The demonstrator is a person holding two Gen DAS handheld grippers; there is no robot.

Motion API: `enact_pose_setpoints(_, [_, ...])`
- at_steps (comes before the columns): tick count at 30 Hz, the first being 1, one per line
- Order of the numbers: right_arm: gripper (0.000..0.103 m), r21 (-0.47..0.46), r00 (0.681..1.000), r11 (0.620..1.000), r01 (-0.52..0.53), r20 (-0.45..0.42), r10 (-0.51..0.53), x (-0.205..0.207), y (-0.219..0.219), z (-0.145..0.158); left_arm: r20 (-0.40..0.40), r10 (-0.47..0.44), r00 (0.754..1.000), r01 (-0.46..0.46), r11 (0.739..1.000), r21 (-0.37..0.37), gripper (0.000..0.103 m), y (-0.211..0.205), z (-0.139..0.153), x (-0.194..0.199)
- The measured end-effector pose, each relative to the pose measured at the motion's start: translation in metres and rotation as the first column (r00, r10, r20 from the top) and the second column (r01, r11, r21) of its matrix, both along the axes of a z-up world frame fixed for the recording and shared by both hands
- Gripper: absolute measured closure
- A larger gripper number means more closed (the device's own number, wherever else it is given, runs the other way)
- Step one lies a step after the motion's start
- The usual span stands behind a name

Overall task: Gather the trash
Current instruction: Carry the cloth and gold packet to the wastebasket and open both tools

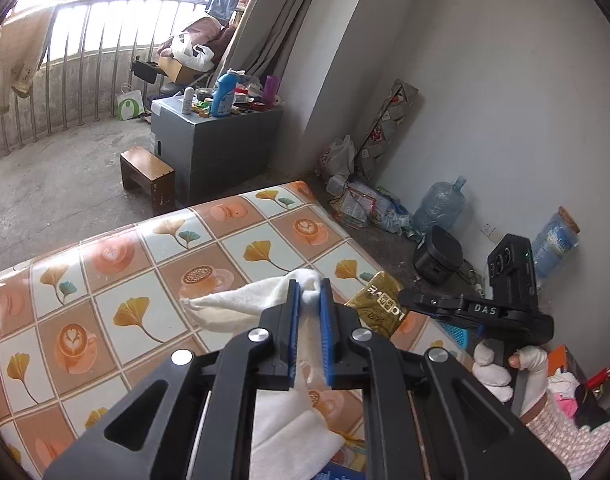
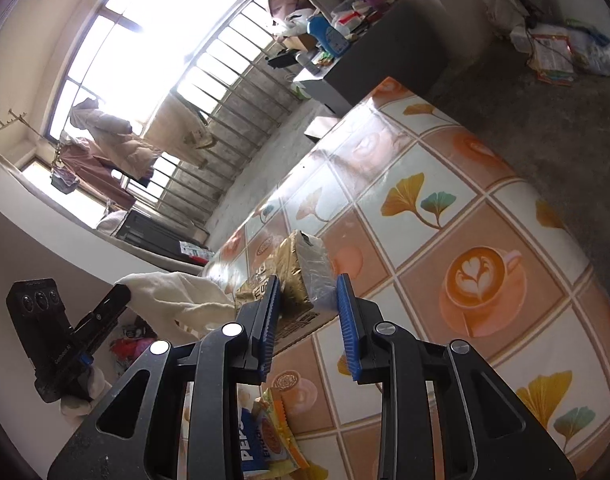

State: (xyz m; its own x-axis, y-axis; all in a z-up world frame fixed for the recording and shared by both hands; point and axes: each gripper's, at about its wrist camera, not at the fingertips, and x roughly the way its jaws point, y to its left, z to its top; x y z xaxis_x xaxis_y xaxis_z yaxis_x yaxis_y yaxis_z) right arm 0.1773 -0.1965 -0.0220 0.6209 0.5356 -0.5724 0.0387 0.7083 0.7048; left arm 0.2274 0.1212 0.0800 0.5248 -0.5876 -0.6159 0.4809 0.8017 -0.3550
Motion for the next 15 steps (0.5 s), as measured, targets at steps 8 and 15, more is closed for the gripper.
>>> enact_pose_setpoints(8, [0.077, 0.050, 0.996, 0.996, 0.078, 0.042, -0.081, -0.029, -0.040, 0.002, 0.067, -0.034, 0.997, 0.041, 0.994, -0.099, 0.094, -0.023, 0.047, -0.019])
enact_pose_setpoints(15, [0.077, 0.106, 0.987, 0.983, 0.151, 0.038, -0.156, -0.052, -0.081, -0.008, 0.126, -0.088, 0.988, 0.092, 0.995, -0.029, 0.094, -0.069, 0.063, -0.029])
